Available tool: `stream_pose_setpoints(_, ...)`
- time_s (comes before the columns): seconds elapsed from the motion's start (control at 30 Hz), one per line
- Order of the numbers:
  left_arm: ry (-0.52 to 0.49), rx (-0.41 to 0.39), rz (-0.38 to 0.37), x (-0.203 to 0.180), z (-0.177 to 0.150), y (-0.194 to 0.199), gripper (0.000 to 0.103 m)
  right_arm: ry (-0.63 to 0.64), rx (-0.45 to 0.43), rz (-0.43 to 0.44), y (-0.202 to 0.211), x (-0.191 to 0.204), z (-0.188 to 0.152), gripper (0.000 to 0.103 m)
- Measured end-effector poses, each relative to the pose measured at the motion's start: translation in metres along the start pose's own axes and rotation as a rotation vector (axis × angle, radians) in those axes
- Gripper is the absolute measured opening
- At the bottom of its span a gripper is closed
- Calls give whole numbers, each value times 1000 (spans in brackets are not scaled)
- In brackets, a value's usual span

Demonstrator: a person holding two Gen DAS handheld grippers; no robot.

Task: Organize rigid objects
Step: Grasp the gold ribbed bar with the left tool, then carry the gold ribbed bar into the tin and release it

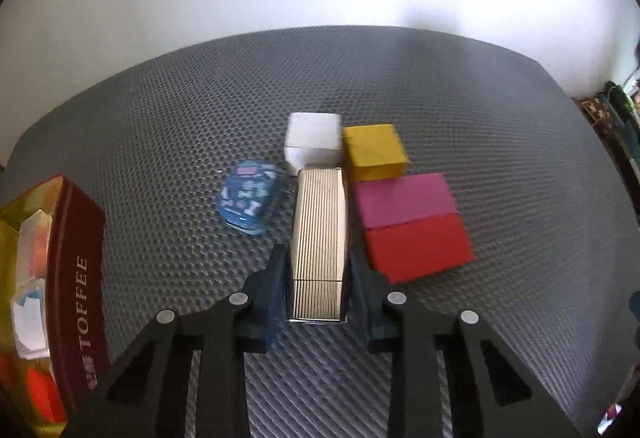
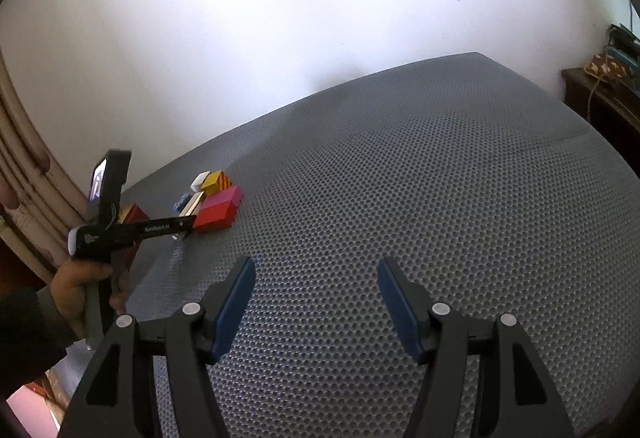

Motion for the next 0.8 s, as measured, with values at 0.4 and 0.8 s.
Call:
stream_pose_setpoints(0.4, 177, -210, 31, 55, -23, 118, 27, 27, 9, -1, -9, 18, 0, 65)
stream_pose_setpoints(0.8, 401, -116, 159, 213, -73, 117, 27, 83, 34, 3, -23, 41, -2, 66)
Point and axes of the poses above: each gripper's, at about its wrist camera, not at the fingertips, and y roughly against the way its jaws point, x to its left, z to its top, the point moved 7 cm from there along -y, roughly the way its jaws point, and after that the axes turned 15 degrees about x, right-handed, at the moved point
